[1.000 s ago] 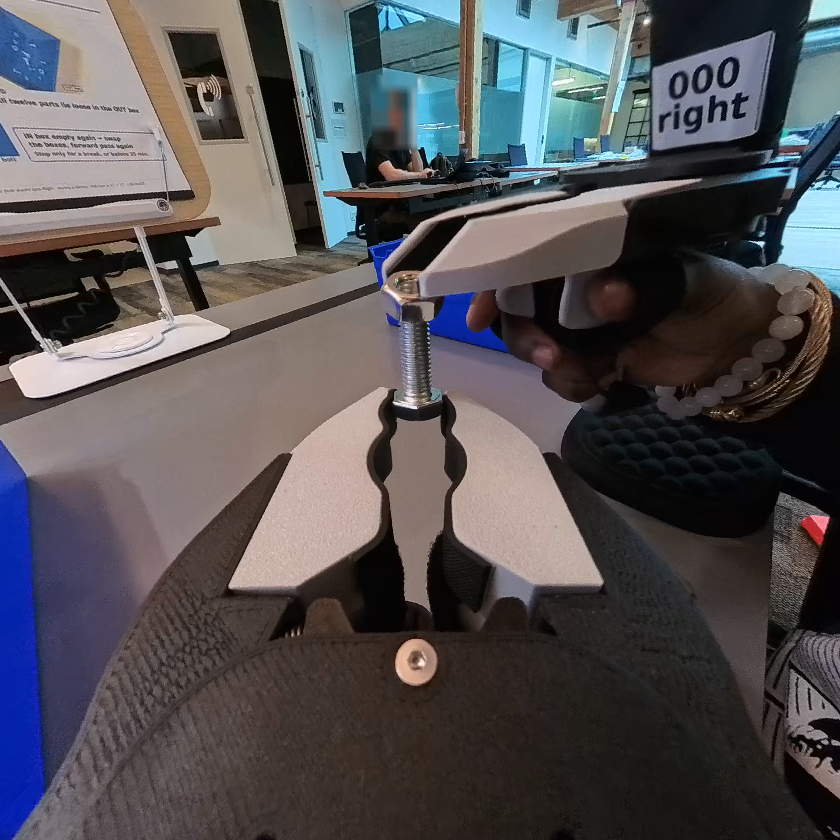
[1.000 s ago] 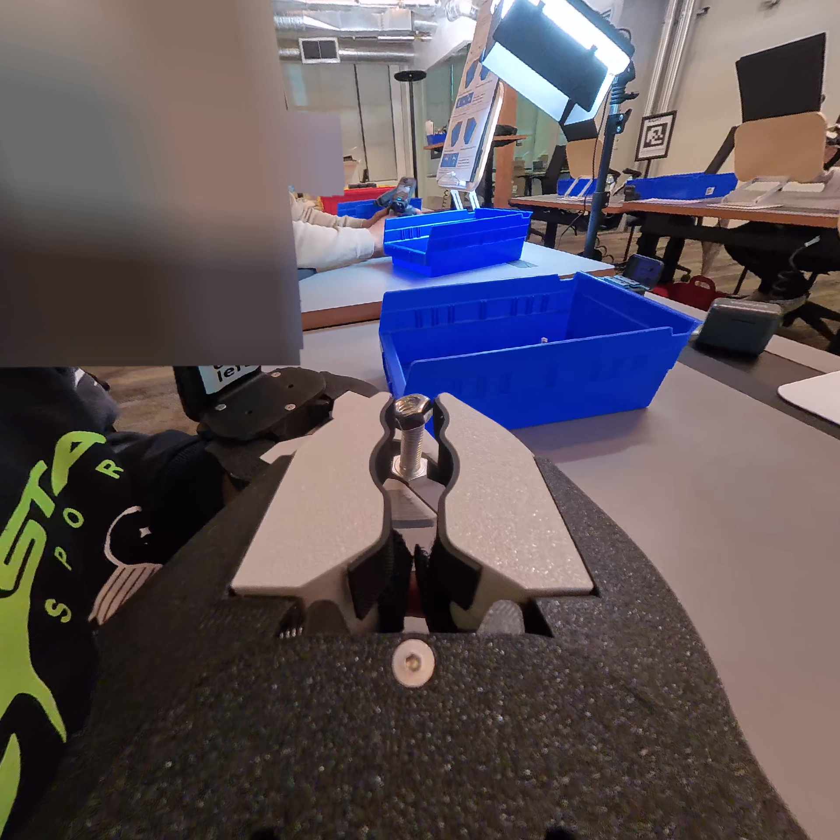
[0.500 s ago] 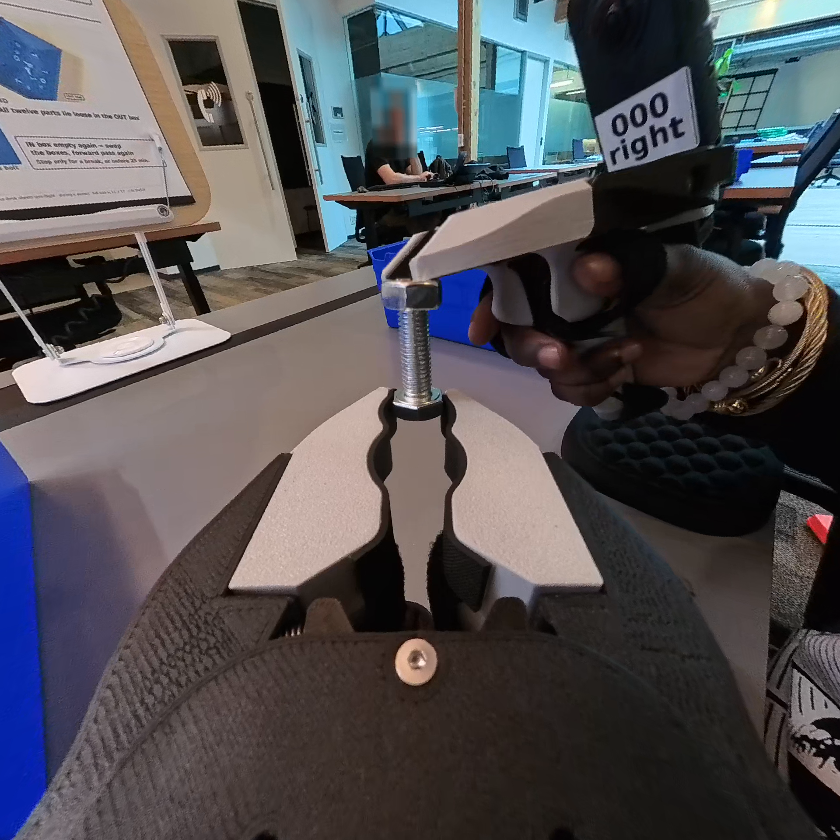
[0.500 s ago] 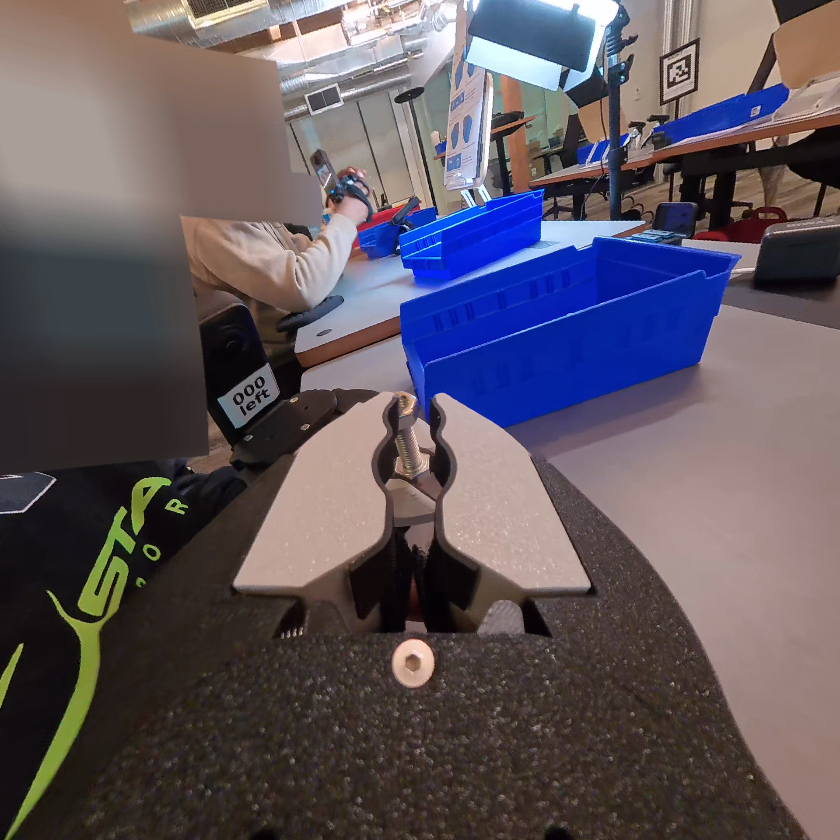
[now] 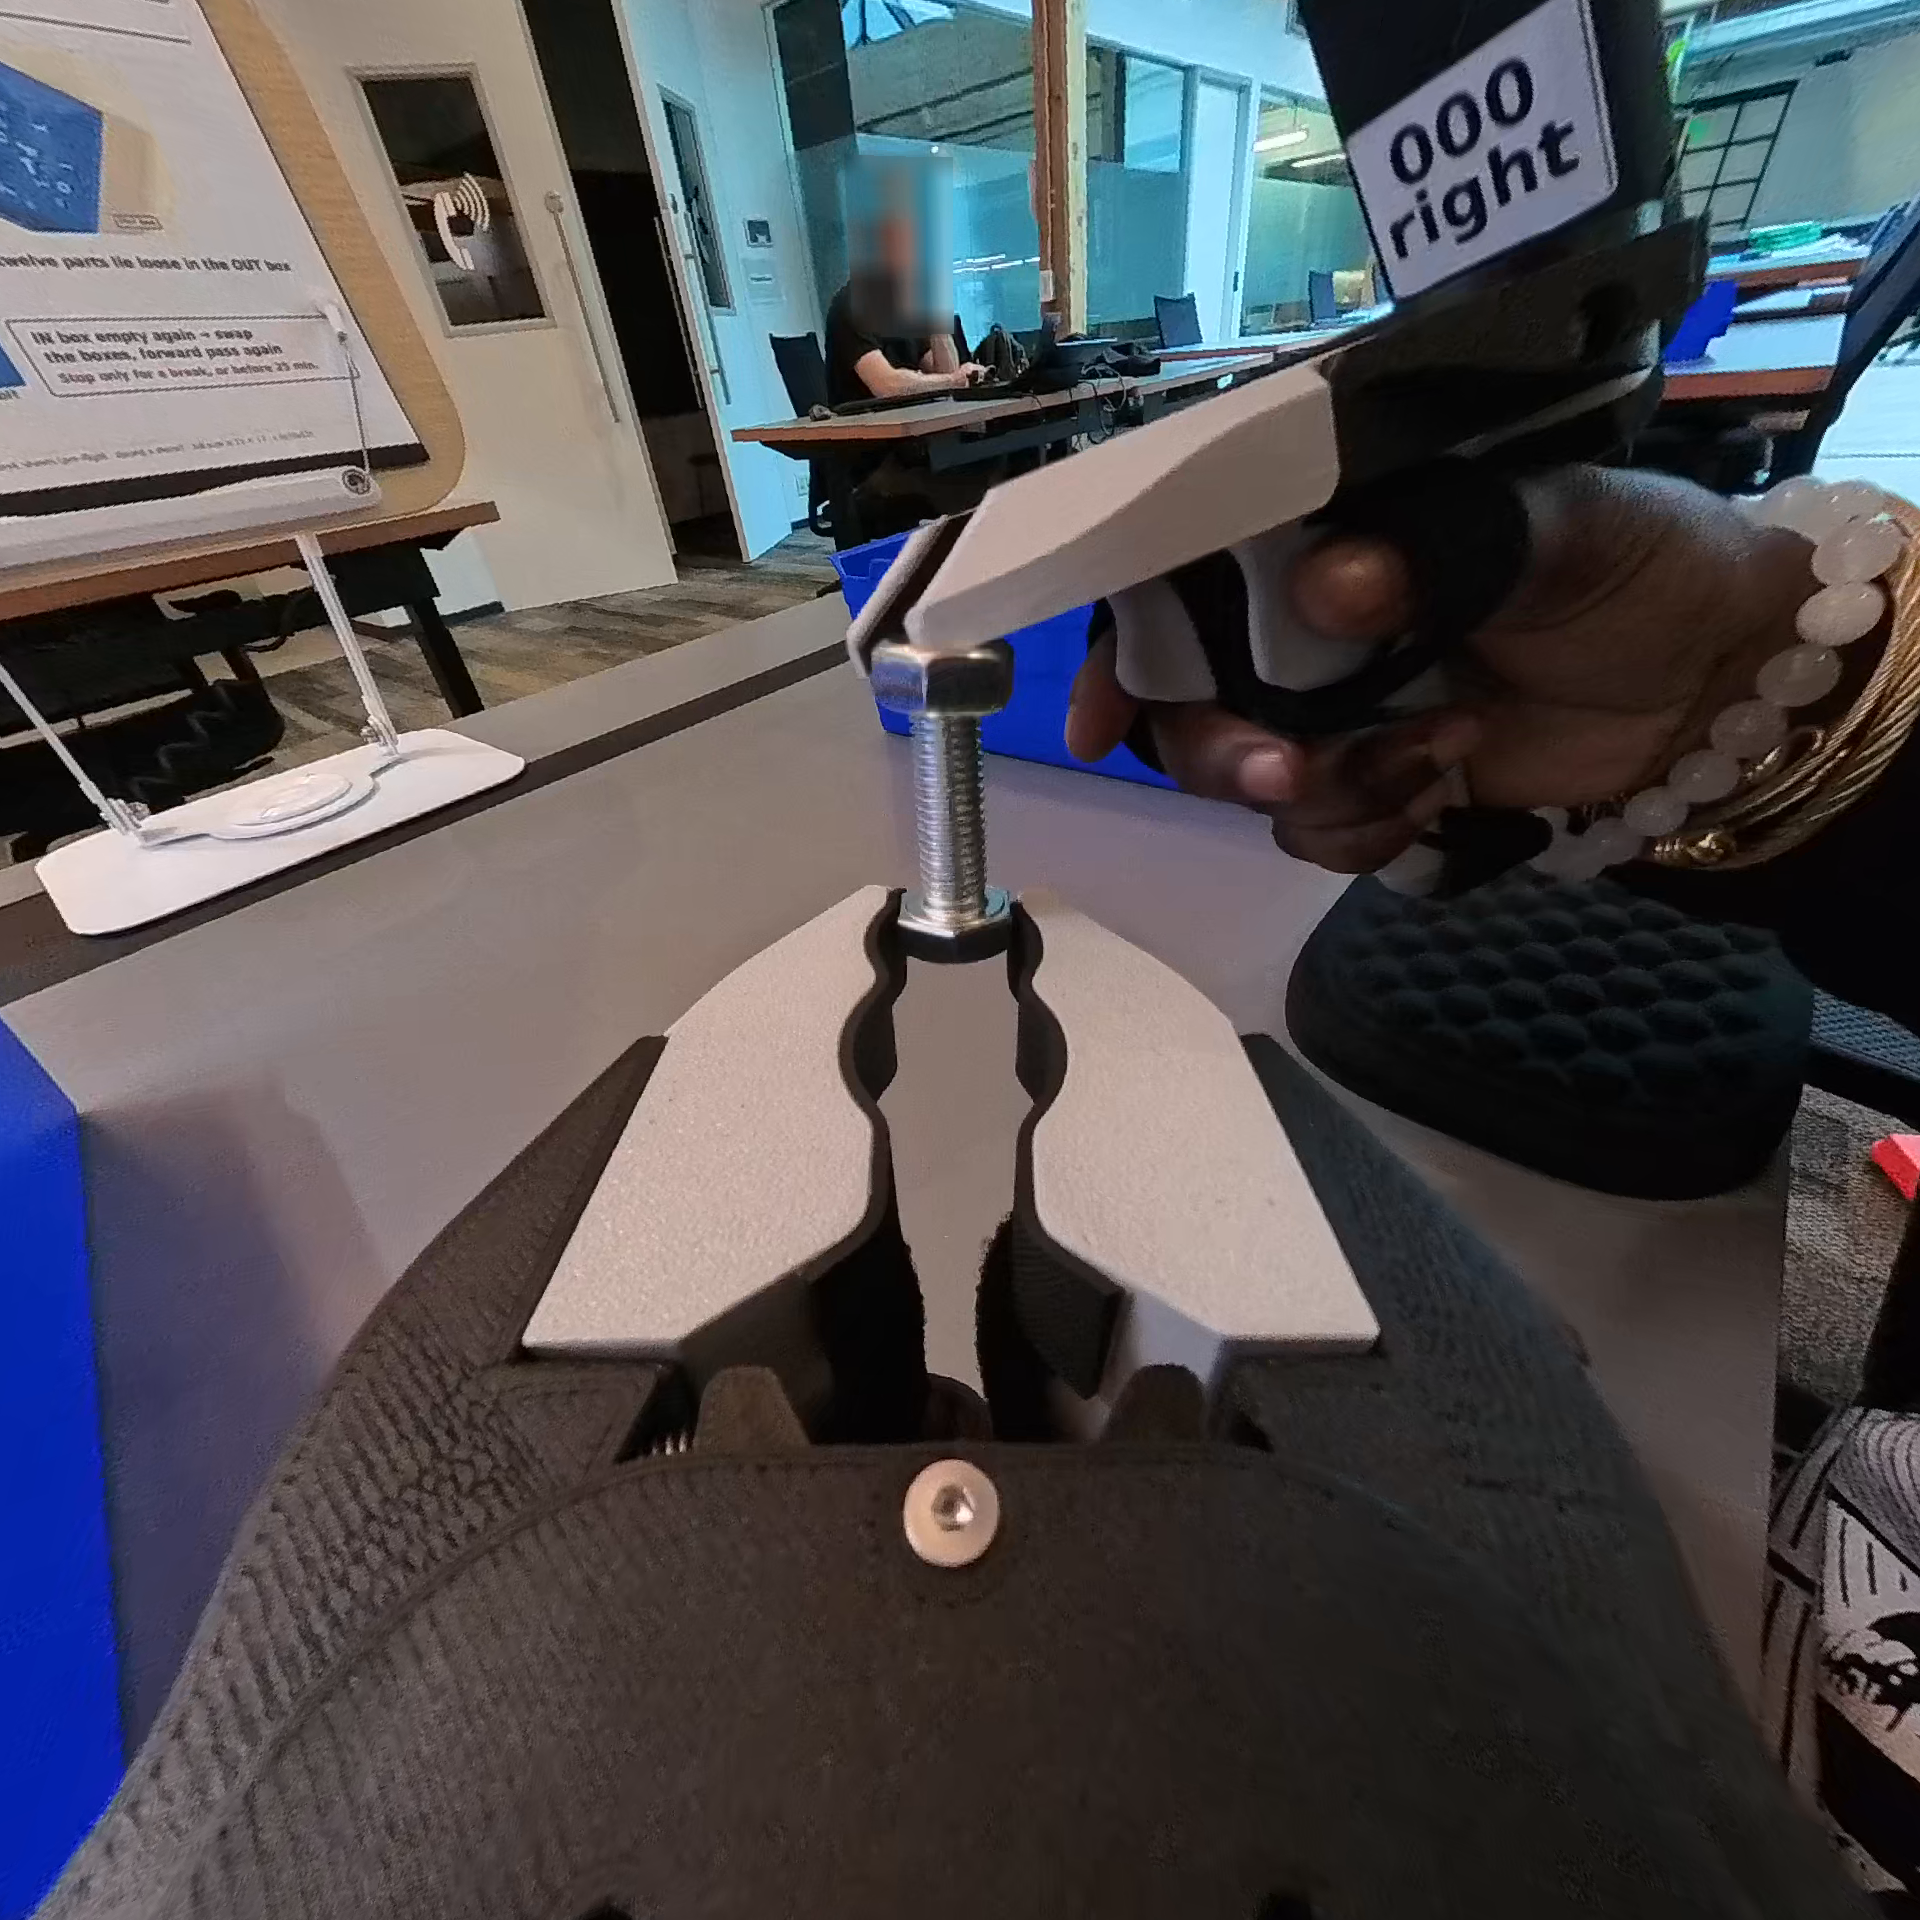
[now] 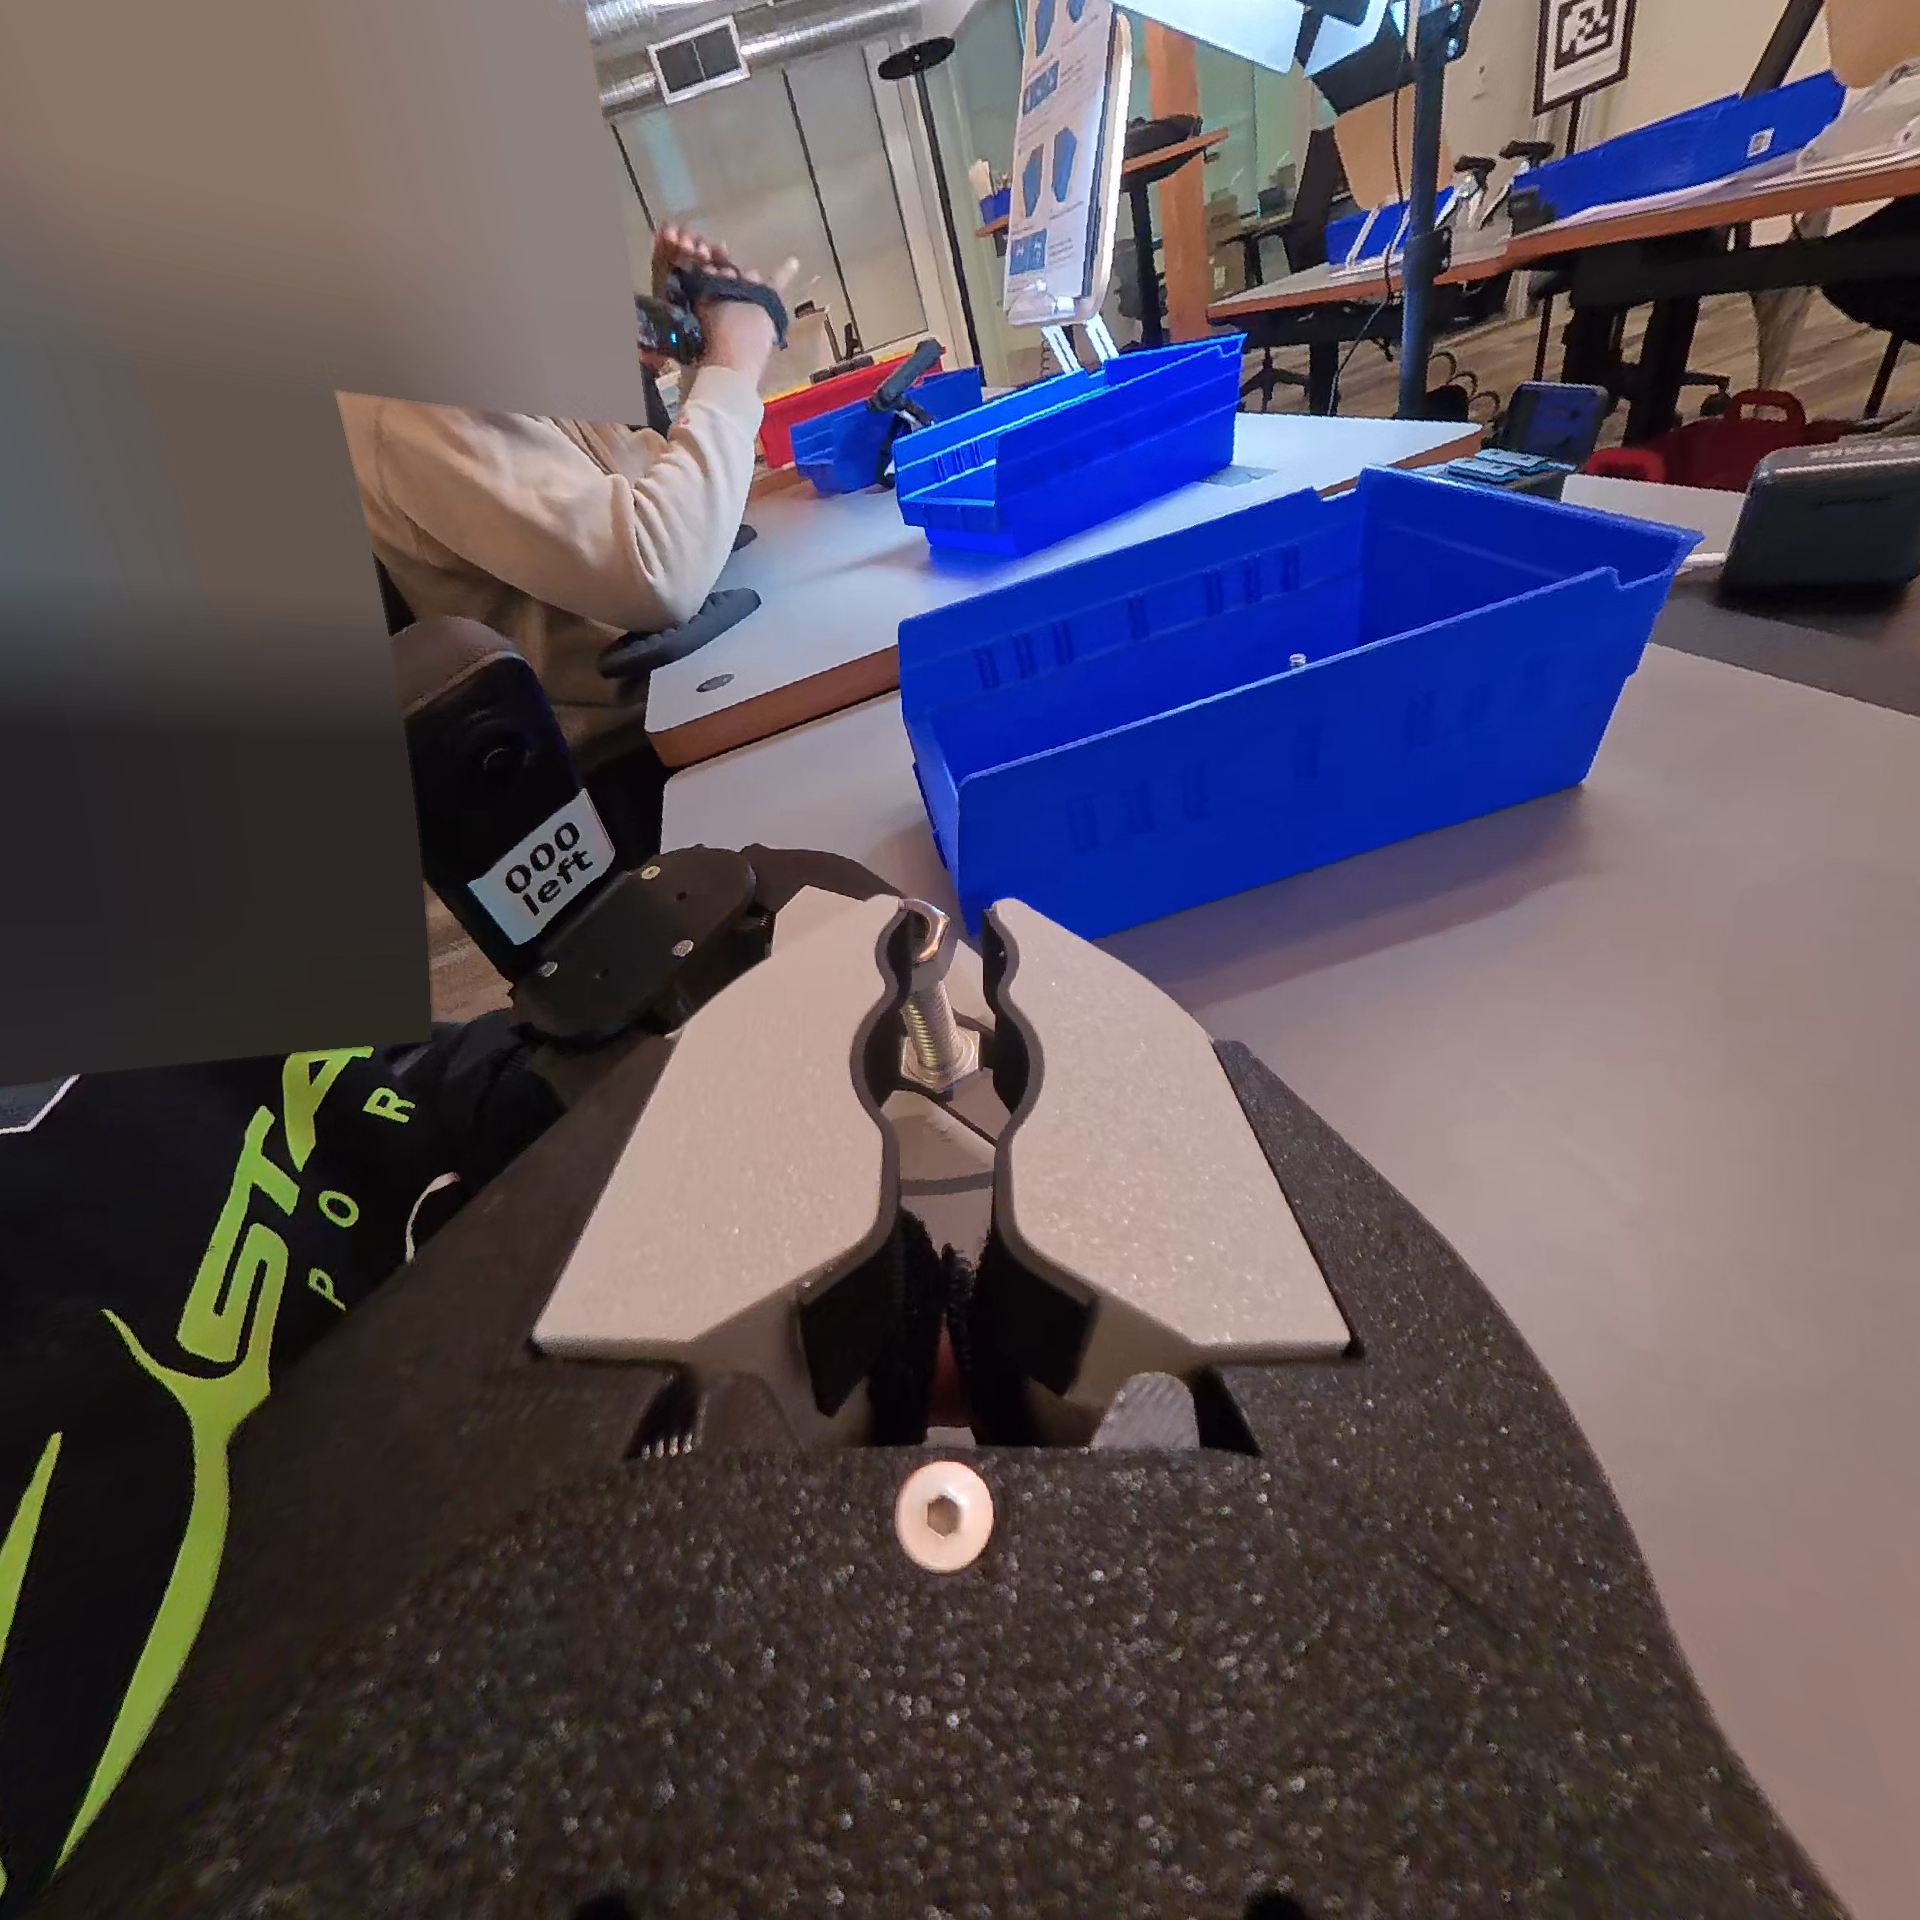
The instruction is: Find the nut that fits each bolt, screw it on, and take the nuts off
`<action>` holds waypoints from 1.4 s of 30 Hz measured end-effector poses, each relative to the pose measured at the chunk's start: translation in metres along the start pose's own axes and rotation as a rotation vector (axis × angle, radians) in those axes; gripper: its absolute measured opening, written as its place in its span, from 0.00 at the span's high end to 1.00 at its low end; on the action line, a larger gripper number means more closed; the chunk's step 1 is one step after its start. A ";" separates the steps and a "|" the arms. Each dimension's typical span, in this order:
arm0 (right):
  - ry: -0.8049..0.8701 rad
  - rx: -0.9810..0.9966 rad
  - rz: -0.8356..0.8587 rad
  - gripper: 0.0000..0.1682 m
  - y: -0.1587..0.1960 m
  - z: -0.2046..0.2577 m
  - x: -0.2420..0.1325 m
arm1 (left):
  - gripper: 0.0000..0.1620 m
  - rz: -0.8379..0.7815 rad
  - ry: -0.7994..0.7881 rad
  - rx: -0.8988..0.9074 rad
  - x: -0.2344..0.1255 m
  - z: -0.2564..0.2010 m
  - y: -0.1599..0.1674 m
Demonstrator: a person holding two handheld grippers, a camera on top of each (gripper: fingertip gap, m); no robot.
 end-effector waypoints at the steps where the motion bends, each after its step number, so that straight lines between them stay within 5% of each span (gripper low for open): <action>1: 0.003 -0.009 0.009 0.92 0.000 0.000 0.000 | 0.88 0.002 -0.001 0.003 0.000 0.000 0.000; 12: -0.026 -0.005 0.009 0.89 -0.005 0.001 0.000 | 0.88 -0.007 0.006 -0.015 0.000 0.000 -0.001; 19: -0.112 -0.111 -0.026 0.73 -0.002 0.014 0.000 | 0.88 -0.023 0.016 -0.033 -0.001 0.000 -0.003; 28: -0.140 -0.178 -0.004 0.87 0.001 0.014 0.007 | 0.88 -0.038 0.043 -0.040 0.000 -0.003 -0.004; 42: 0.032 -0.189 -0.042 0.88 0.001 0.010 0.010 | 0.88 -0.038 0.003 -0.026 -0.001 0.000 -0.005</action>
Point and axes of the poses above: each gripper's, where its closed fingertips meet, x out along the fingers, y out of its underside, z = x × y across the jaws, the point moved 1 cm from there along -x, back along the fingers, and after that the axes turned 10 degrees about -z, right-handed, at the moved point
